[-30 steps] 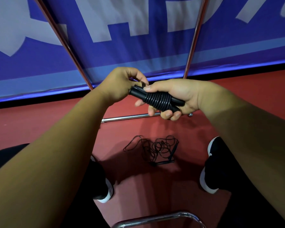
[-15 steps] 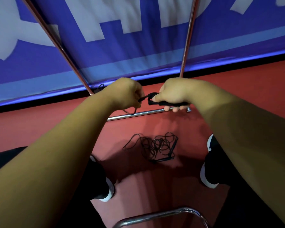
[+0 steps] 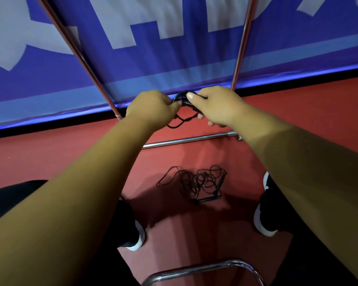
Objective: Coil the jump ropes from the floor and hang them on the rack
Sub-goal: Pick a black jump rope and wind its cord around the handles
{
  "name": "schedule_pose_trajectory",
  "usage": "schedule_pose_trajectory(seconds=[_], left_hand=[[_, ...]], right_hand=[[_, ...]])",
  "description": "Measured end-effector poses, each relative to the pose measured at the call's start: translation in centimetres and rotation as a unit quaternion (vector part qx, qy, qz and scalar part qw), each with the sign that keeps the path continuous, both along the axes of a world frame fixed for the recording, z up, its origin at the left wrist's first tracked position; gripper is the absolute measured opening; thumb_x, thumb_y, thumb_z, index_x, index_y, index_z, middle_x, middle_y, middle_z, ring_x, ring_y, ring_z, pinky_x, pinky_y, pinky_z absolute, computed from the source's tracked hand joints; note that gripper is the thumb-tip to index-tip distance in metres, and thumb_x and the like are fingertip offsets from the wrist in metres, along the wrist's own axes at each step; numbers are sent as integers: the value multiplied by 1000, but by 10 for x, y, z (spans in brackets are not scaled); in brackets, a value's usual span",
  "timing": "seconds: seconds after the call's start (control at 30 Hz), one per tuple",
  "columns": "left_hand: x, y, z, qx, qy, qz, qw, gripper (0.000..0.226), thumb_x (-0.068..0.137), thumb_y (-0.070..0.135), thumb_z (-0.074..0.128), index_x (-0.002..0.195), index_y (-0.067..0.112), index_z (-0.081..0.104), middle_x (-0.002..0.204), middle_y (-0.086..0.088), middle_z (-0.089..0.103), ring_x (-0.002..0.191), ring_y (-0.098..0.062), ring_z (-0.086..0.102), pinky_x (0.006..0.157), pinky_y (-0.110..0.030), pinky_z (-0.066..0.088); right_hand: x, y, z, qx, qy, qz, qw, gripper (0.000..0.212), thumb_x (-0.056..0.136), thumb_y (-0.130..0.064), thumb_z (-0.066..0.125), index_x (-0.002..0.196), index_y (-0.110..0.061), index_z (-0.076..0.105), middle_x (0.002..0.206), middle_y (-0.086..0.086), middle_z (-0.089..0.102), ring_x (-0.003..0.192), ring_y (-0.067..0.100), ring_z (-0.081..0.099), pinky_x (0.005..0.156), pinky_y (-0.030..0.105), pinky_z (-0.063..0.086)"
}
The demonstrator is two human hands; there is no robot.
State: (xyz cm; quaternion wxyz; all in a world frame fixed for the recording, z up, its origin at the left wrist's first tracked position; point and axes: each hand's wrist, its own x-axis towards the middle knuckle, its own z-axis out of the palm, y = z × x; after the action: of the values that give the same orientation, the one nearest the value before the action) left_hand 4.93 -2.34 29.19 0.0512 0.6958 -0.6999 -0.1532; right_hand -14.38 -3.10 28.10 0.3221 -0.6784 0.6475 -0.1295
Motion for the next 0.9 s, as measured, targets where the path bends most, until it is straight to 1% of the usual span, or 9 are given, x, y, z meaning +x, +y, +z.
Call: schedule_pose_trajectory(seconds=[0.07,0.2,0.3,0.4,0.5,0.57,0.67,0.8,0.9], left_hand=[[2,-4,3,20,152,-7,988,38,100,52,60,88,18,73,69,1,63,64,-18,55,61,-29,43],[7,-6,10,50,332,-38,941,29,105,36,60,99,11,73,72,9,68,62,-9,60,65,-26,50],[-1,-3,12,132,556,12,821,38,111,35,49,101,2,66,85,-12,76,98,-31,75,97,-40,59],[-4,-3,16,168,607,74,773,43,111,42,39,95,8,59,57,-1,43,53,-28,58,77,-45,62],[1,-5,17,160,535,63,827,34,108,32,38,89,11,58,56,1,24,43,-18,19,49,-28,32],[4,-6,12,119,439,53,889,32,106,28,44,86,12,62,54,1,32,43,-16,23,50,-27,23],[7,-6,1,65,286,13,956,36,105,40,49,81,19,66,59,0,56,49,-15,45,58,-29,38],[2,-2,1,98,226,-37,969,37,101,47,40,91,23,66,68,-1,72,68,-13,57,77,-39,46],[-4,0,9,116,262,-62,956,44,105,39,31,100,18,69,70,-3,71,61,-6,48,73,-36,39]], right_hand=[[0,0,2,35,-38,-26,998,49,105,-62,45,107,-20,71,86,-1,79,68,28,77,54,31,53],[-1,0,1,94,-93,-48,990,49,104,-65,48,110,-23,71,92,1,80,61,20,69,51,28,50],[-1,1,5,110,-108,-49,987,49,102,-67,51,110,-23,71,91,0,81,61,17,68,49,24,47],[-3,1,10,123,-142,-70,980,43,104,-63,51,114,-26,72,93,0,81,63,16,68,48,21,45],[-7,0,15,152,-197,-102,963,41,103,-64,55,114,-27,71,93,0,82,61,15,67,48,21,44],[-10,1,19,175,-225,-120,951,42,102,-64,58,115,-26,71,93,1,83,63,16,67,49,22,43],[-10,3,20,197,-246,-141,939,47,101,-66,57,111,-23,71,94,3,83,63,17,66,48,22,43],[-8,3,17,202,-265,-190,924,49,100,-67,58,109,-22,72,87,1,82,55,16,65,48,21,43],[-8,2,18,197,-268,-209,920,44,98,-64,61,108,-23,73,86,0,82,55,16,65,51,21,46]])
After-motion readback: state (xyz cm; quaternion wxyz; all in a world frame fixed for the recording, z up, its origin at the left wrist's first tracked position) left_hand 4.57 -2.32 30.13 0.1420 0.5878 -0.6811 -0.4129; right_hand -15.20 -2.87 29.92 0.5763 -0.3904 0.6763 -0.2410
